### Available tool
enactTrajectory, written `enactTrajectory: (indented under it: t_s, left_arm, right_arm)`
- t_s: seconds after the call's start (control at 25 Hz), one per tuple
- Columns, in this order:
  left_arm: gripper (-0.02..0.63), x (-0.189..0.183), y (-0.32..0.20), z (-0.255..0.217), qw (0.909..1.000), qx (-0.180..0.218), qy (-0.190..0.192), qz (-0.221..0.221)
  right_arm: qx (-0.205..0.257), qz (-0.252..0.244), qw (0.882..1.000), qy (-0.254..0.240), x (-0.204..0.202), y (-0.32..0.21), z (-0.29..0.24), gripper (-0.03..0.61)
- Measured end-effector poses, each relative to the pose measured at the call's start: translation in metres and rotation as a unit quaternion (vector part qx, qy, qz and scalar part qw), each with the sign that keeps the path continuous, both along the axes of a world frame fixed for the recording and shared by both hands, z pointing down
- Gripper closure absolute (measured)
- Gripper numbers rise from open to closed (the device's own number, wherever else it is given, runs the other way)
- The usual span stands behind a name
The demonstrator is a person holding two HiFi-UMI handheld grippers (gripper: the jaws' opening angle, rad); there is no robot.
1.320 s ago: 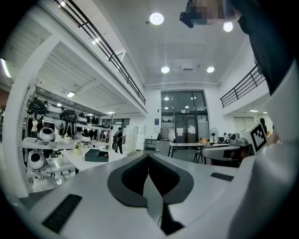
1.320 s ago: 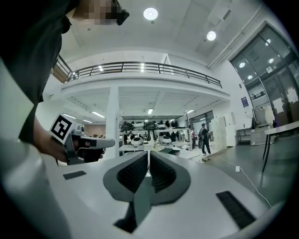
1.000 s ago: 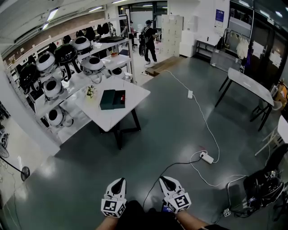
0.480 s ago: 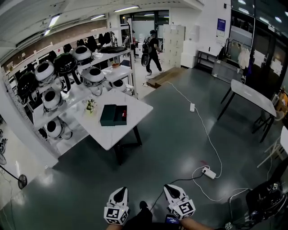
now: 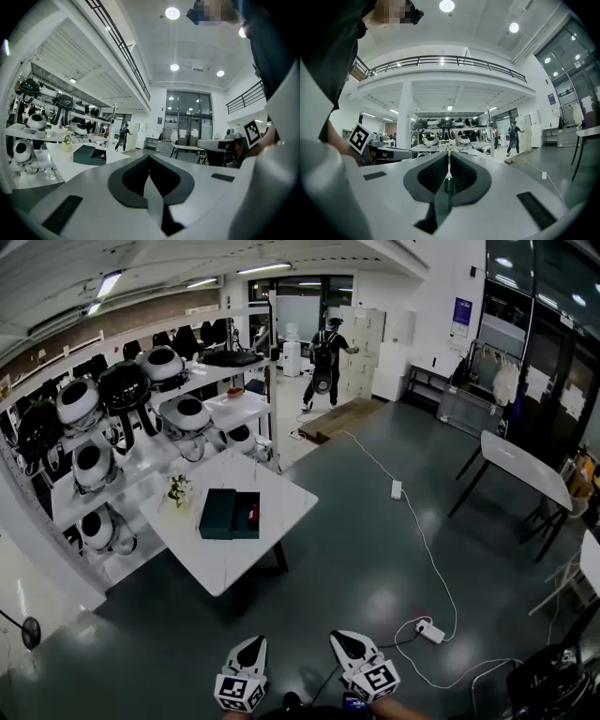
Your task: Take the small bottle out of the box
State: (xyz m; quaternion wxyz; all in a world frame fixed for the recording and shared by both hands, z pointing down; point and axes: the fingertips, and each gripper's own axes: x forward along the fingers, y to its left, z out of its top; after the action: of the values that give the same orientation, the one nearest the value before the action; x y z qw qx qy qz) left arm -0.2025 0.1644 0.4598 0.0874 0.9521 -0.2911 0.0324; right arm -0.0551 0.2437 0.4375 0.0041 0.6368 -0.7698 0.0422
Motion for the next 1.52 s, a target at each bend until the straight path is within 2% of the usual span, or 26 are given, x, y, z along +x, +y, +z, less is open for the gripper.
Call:
enactTrajectory:
  t_s: [0.2, 0.48, 0.64, 0.8, 0.92, 1.16, 1.24, 1.4, 1.52]
  left_arm:
    - [0.598, 0.022, -0.049, 0.011, 0.9999, 0.0, 0.003, 0.014]
    - [0.598, 0.047, -0.098, 0.032, 0.9998, -0.018, -0.004, 0.005]
    - [0.6, 0.067, -0.135, 0.037, 0.9997, -0.016, -0.011, -0.011]
    - [0.6, 0.105, -0.171, 0.036, 0.9997, -0.016, -0.007, -0.019]
    - [0.6, 0.14, -0.2, 0.031, 0.9989, -0.015, -0.002, -0.045]
    - [0.6, 0.199, -0.26, 0.008, 0.996, -0.004, -0.003, -0.09]
    - [0.6, 0.21, -0.279, 0.003, 0.9931, 0.005, -0.007, -0.117]
    - [0.6, 0.22, -0.311, 0.001, 0.9811, 0.015, -0.008, -0.193]
    - [0.6, 0.227, -0.331, 0.004, 0.9776, 0.013, -0.012, -0.21]
  right_arm:
    - [0.003, 0.01, 1.0, 0.003, 0.019, -0.043, 0.001, 0.54]
    - [0.002, 0.014, 1.0, -0.008, 0.051, -0.081, 0.01, 0.54]
    - [0.02, -0.007, 1.0, -0.008, 0.076, -0.123, 0.012, 0.54]
    - [0.037, -0.032, 0.999, -0.015, 0.113, -0.175, 0.011, 0.54]
    - [0.048, -0.053, 0.997, -0.015, 0.149, -0.21, 0.004, 0.54]
    - [0.036, -0.075, 0.997, -0.011, 0.227, -0.276, 0.005, 0.54]
    - [0.033, -0.078, 0.996, -0.014, 0.248, -0.296, 0.007, 0.54]
    - [0.035, -0.09, 0.995, -0.015, 0.278, -0.333, 0.013, 0.54]
    - [0.019, -0.089, 0.996, -0.021, 0.292, -0.356, 0.025, 0.54]
